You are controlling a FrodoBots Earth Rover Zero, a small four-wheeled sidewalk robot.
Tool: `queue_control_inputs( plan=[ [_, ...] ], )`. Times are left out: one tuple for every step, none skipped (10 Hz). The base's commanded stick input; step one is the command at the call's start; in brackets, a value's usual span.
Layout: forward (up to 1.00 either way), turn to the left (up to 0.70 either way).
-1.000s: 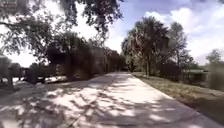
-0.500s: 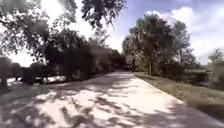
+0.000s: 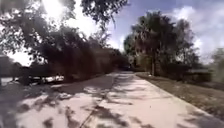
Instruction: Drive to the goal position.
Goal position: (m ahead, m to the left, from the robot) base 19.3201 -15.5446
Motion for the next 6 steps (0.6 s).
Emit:
queue_control_inputs(
  plan=[
    [0.85,-0.21],
    [0.85,-0.34],
    [0.85,-0.34],
    [0.85,-0.34],
    [0.85,-0.34],
    [0.85,-0.34]
  ],
)
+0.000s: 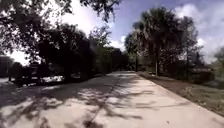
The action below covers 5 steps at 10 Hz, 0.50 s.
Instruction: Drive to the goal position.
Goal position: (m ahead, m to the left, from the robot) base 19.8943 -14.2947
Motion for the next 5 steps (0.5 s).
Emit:
queue_control_inputs(
  plan=[
    [0.85,-0.19],
    [0.85,0.0],
    [0.85,0.0],
    [0.85,0.0],
    [0.85,0.0]
  ],
)
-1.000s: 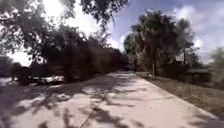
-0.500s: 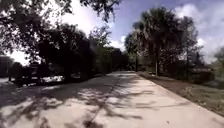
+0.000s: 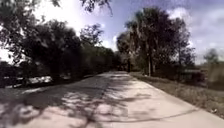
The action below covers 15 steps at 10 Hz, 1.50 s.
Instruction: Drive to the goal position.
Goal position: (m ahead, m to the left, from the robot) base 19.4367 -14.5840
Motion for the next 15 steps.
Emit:
queue_control_inputs(
  plan=[
    [0.85,0.0],
    [0.85,0.0],
    [0.85,0.0],
    [0.85,0.0],
    [0.85,0.0],
    [0.85,-0.26],
    [0.85,-0.33],
    [0.85,-0.33],
    [0.85,-0.33],
    [0.85,-0.09],
    [0.85,0.0],
    [0.85,0.0],
    [0.85,0.0],
    [0.85,-0.06],
    [0.85,-0.14]
  ],
)
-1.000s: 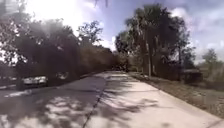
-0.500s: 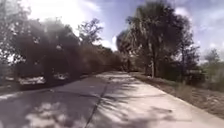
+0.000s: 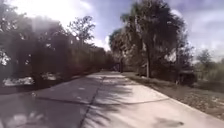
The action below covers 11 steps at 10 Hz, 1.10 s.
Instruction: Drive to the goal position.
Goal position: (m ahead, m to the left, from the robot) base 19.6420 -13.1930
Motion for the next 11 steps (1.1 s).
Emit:
queue_control_inputs(
  plan=[
    [0.85,-0.32],
    [0.85,-0.32],
    [0.85,-0.12],
    [0.85,-0.01],
    [0.85,0.0],
    [0.85,0.0],
    [0.85,0.0],
    [0.85,0.0],
    [0.85,0.0],
    [0.85,0.0],
    [0.85,0.0]
  ],
)
